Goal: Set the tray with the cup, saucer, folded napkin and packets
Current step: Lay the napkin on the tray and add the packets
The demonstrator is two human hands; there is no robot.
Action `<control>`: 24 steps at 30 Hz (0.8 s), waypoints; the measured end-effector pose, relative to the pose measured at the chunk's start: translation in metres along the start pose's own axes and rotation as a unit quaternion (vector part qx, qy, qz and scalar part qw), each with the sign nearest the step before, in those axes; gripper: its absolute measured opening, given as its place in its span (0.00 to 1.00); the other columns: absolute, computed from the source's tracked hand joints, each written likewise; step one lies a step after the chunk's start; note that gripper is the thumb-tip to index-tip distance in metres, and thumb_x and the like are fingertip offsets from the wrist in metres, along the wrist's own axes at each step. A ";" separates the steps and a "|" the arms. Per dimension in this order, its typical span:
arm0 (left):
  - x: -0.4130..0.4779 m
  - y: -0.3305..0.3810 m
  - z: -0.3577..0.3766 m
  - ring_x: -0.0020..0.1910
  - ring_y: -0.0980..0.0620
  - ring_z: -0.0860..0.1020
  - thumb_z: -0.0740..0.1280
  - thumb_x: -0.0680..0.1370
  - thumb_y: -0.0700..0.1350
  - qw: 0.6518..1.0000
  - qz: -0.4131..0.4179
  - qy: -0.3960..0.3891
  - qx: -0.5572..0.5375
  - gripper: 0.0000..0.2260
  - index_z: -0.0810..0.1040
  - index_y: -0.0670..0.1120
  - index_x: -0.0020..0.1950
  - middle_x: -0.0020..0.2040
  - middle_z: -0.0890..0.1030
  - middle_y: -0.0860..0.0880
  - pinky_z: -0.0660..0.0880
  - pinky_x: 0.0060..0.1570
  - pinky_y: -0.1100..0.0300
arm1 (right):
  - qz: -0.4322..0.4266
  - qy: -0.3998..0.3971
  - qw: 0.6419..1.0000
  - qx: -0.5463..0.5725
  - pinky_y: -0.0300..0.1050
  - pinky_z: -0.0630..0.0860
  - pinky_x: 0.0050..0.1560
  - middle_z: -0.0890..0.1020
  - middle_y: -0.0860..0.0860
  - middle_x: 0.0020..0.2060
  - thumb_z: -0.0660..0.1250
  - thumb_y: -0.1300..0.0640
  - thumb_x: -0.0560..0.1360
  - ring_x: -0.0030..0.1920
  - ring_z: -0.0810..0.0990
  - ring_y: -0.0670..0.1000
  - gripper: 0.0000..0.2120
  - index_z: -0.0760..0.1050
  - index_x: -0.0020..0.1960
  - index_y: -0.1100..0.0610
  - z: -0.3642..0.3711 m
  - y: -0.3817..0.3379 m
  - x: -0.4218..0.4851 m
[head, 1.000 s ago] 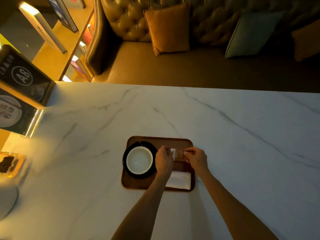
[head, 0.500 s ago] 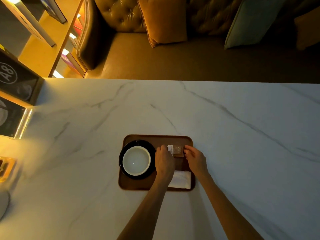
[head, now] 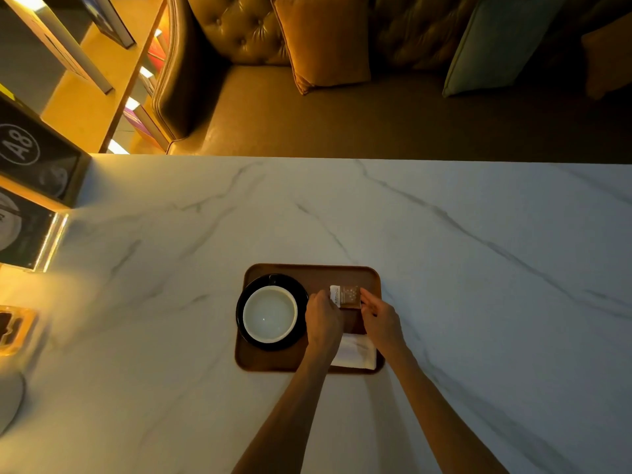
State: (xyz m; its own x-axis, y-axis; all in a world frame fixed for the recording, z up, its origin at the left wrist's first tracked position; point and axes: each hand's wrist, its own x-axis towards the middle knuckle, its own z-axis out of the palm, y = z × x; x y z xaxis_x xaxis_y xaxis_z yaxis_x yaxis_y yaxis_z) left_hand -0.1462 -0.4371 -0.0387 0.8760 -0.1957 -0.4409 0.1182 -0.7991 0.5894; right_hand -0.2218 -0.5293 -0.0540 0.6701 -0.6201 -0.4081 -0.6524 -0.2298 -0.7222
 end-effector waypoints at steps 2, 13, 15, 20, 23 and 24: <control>-0.001 0.001 -0.001 0.46 0.52 0.74 0.61 0.81 0.39 1.000 -0.007 0.001 0.003 0.07 0.78 0.41 0.55 0.53 0.80 0.43 0.70 0.45 0.63 | 0.001 -0.002 1.000 -0.001 0.38 0.72 0.59 0.77 0.56 0.64 0.57 0.61 0.80 0.63 0.76 0.54 0.19 0.68 0.70 0.56 0.000 0.001 0.000; -0.006 0.002 -0.001 0.46 0.50 0.76 0.64 0.79 0.39 1.000 0.001 -0.002 0.002 0.08 0.78 0.41 0.56 0.53 0.79 0.43 0.70 0.44 0.63 | 0.021 -0.035 0.999 0.015 0.45 0.72 0.64 0.73 0.55 0.68 0.58 0.61 0.79 0.67 0.73 0.54 0.23 0.63 0.73 0.53 0.002 0.004 0.000; -0.006 0.003 -0.001 0.50 0.49 0.78 0.64 0.79 0.39 1.000 0.001 -0.003 0.001 0.08 0.78 0.41 0.57 0.54 0.80 0.43 0.71 0.45 0.63 | 0.021 -0.032 0.999 0.014 0.45 0.72 0.64 0.73 0.55 0.68 0.58 0.61 0.79 0.67 0.73 0.54 0.23 0.63 0.73 0.53 0.002 0.004 0.000; -0.006 0.006 -0.002 0.52 0.49 0.78 0.65 0.79 0.40 1.000 -0.011 -0.005 0.002 0.09 0.78 0.42 0.59 0.55 0.80 0.44 0.72 0.47 0.63 | 0.025 -0.028 0.999 0.010 0.48 0.72 0.64 0.73 0.55 0.68 0.58 0.61 0.79 0.67 0.73 0.55 0.22 0.64 0.73 0.54 0.001 0.003 -0.001; -0.008 0.008 -0.005 0.53 0.49 0.79 0.66 0.79 0.41 1.000 -0.020 -0.004 0.005 0.10 0.78 0.42 0.60 0.56 0.80 0.44 0.73 0.48 0.62 | 0.028 -0.032 0.999 0.013 0.47 0.73 0.64 0.73 0.55 0.69 0.58 0.61 0.79 0.67 0.73 0.55 0.24 0.62 0.74 0.53 0.001 0.001 -0.003; -0.009 0.008 -0.005 0.53 0.49 0.79 0.65 0.79 0.41 1.000 -0.015 -0.004 0.006 0.10 0.78 0.42 0.60 0.56 0.80 0.44 0.72 0.47 0.63 | 0.029 -0.033 0.999 0.016 0.47 0.73 0.64 0.73 0.55 0.69 0.58 0.62 0.79 0.67 0.73 0.55 0.24 0.61 0.74 0.53 0.001 0.002 -0.003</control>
State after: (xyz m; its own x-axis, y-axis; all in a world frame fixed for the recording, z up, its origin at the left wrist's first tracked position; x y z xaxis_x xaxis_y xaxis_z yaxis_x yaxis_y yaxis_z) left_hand -0.1507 -0.4389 -0.0269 0.8687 -0.1761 -0.4629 0.1386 -0.8109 0.5685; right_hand -0.2244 -0.5268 -0.0547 0.6541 -0.5801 -0.4855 -0.6799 -0.1696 -0.7134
